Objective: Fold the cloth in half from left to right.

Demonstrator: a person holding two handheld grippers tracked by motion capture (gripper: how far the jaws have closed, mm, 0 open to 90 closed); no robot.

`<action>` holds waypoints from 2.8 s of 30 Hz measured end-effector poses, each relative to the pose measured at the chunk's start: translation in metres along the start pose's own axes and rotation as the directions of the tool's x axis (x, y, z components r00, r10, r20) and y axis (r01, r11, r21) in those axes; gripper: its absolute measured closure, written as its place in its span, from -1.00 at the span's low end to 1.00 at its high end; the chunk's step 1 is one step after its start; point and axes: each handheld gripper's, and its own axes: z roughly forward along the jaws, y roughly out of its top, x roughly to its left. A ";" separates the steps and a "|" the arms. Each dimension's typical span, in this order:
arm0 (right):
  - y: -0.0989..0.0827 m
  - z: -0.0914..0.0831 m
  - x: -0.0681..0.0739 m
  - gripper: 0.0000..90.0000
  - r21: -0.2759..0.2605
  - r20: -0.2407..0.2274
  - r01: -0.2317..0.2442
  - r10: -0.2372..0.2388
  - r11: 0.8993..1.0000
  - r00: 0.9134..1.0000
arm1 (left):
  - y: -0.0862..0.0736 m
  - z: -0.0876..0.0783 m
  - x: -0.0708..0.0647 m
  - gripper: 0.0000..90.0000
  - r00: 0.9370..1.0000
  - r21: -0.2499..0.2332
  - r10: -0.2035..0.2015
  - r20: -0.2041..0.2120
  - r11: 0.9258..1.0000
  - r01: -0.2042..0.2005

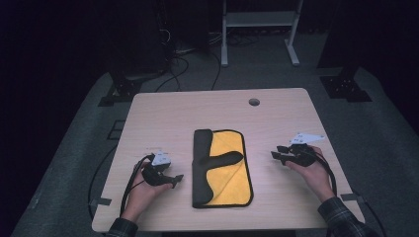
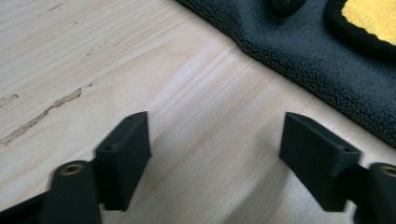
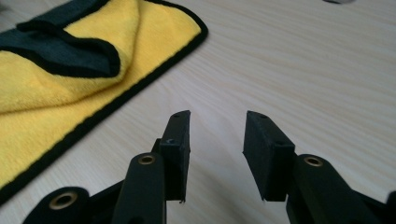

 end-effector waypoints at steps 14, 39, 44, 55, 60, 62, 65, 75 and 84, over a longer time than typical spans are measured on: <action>0.029 0.023 0.025 0.34 -0.029 -0.088 0.048 -0.050 0.998 0.995 | -0.001 0.008 -0.004 -1.00 0.999 -0.004 0.033 0.039 0.999 -0.033; 0.074 0.079 0.086 0.32 -0.024 -0.269 0.157 -0.158 0.987 0.950 | 0.001 0.011 -0.003 -1.00 0.998 -0.010 0.044 0.053 0.999 -0.043; 0.084 0.093 0.102 0.30 -0.023 -0.296 0.177 -0.176 0.984 0.939 | 0.001 0.011 -0.003 -1.00 0.998 -0.008 0.047 0.052 0.999 -0.047; 0.090 0.126 0.130 0.18 -0.001 -0.344 0.212 -0.199 0.977 0.918 | 0.001 0.011 -0.003 -1.00 0.997 -0.008 0.050 0.051 0.999 -0.050; 0.088 0.140 0.142 0.10 0.015 -0.348 0.232 -0.212 0.973 0.913 | 0.001 0.011 -0.003 -1.00 0.997 -0.008 0.048 0.052 0.999 -0.048; 0.086 0.146 0.145 0.05 0.021 -0.355 0.238 -0.215 0.971 0.910 | 0.001 0.010 -0.003 -1.00 0.997 -0.008 0.049 0.051 0.999 -0.049; 0.083 0.153 0.149 0.02 0.040 -0.354 0.253 -0.223 0.967 0.908 | 0.001 0.010 -0.003 -1.00 0.997 -0.008 0.049 0.051 0.999 -0.049; 0.080 0.158 0.148 0.74 0.062 -0.310 0.261 -0.230 0.963 0.922 | 0.001 0.010 -0.003 -1.00 0.998 -0.008 0.049 0.051 0.999 -0.049; 0.091 0.144 0.132 0.82 0.027 -0.328 0.198 -0.178 0.980 0.928 | 0.001 0.011 -0.003 -1.00 0.998 -0.009 0.047 0.049 0.999 -0.046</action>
